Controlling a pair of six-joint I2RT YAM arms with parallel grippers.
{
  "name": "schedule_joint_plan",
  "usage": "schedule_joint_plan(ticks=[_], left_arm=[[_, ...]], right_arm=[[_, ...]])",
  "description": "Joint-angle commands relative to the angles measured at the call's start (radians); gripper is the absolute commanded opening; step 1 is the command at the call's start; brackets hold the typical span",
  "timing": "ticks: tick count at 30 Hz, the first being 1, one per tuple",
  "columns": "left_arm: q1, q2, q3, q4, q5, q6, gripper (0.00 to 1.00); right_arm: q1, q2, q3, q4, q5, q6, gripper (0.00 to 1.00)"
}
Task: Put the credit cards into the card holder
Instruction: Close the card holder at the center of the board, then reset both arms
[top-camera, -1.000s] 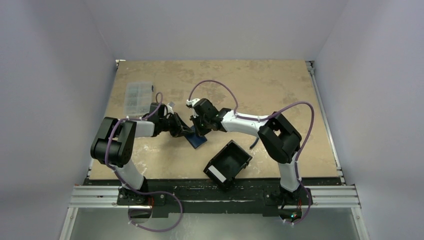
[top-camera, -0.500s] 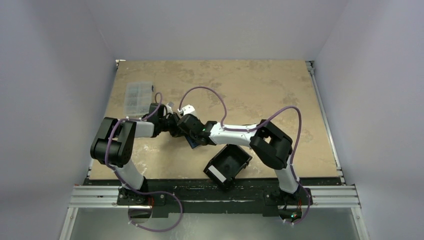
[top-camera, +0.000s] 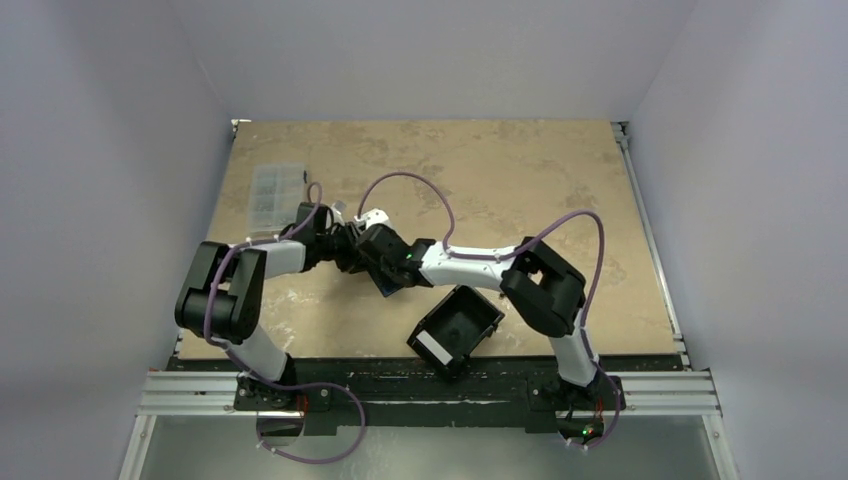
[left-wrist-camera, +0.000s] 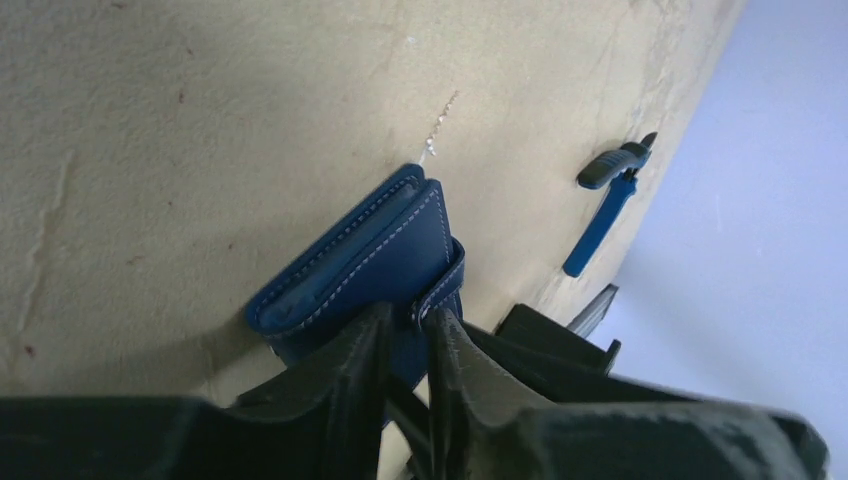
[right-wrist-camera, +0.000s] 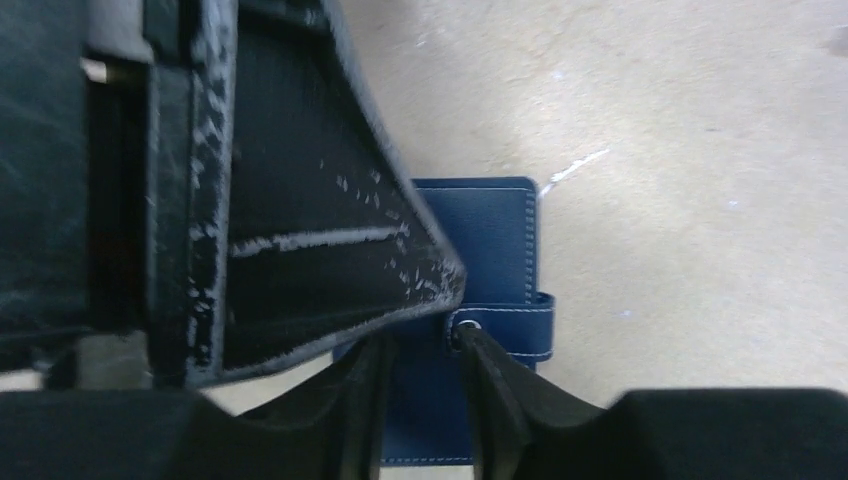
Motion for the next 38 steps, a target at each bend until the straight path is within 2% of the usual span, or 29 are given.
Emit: schedule_joint_plan(ticks=[1,4,7,13,14,15,16,20,25,31,35,38], left_arm=[[0.008,-0.128,0.124,-0.248,-0.114,0.138,0.33],[0.020,-0.219,0.209,-0.337,-0.162,0.180,0.46],[0.022,-0.293,0.309,-0.421,-0.176,0.209,0.52],[0.022,-0.468,0.509,-0.501,-0.156,0.234,0.66],[0.022,-0.513,0.553,-0.506,-0.163,0.250,0.68],[0.022,-0.545,0.597,-0.507,-0.174,0.263,0.69],[0.022,-0.576,0.649,-0.504,-0.187,0.280,0.70],[0.022,-0.667,0.781,-0.470,-0.255,0.344,0.73],[0.021,-0.740,0.848,-0.408,-0.345,0.379,0.77],[0.022,-0.792,0.849,-0.369,-0.438,0.384,0.79],[0.022,-0.793,0.864,-0.377,-0.460,0.392,0.80],[0.022,-0.788,0.877,-0.383,-0.450,0.395,0.80]], right_arm=[[-0.069,-0.076,-0.044,-0.105,-0.281,0.005,0.46],[-0.133,-0.232,0.015,-0.115,-0.292,-0.046,0.58],[-0.172,-0.367,0.104,-0.199,-0.263,-0.105,0.65],[-0.195,-0.652,0.247,-0.378,-0.111,-0.206,0.79],[-0.195,-0.707,0.264,-0.396,-0.090,-0.217,0.83],[-0.195,-0.762,0.284,-0.404,-0.072,-0.231,0.96],[-0.195,-0.820,0.295,-0.408,-0.058,-0.247,0.99],[-0.195,-1.003,0.330,-0.404,0.026,-0.295,0.99],[-0.195,-1.173,0.312,-0.337,0.112,-0.351,0.99],[-0.195,-1.235,0.323,-0.312,0.209,-0.381,0.99],[-0.195,-1.273,0.279,-0.280,0.181,-0.389,0.99],[-0.195,-1.279,0.261,-0.268,0.227,-0.380,0.99]])
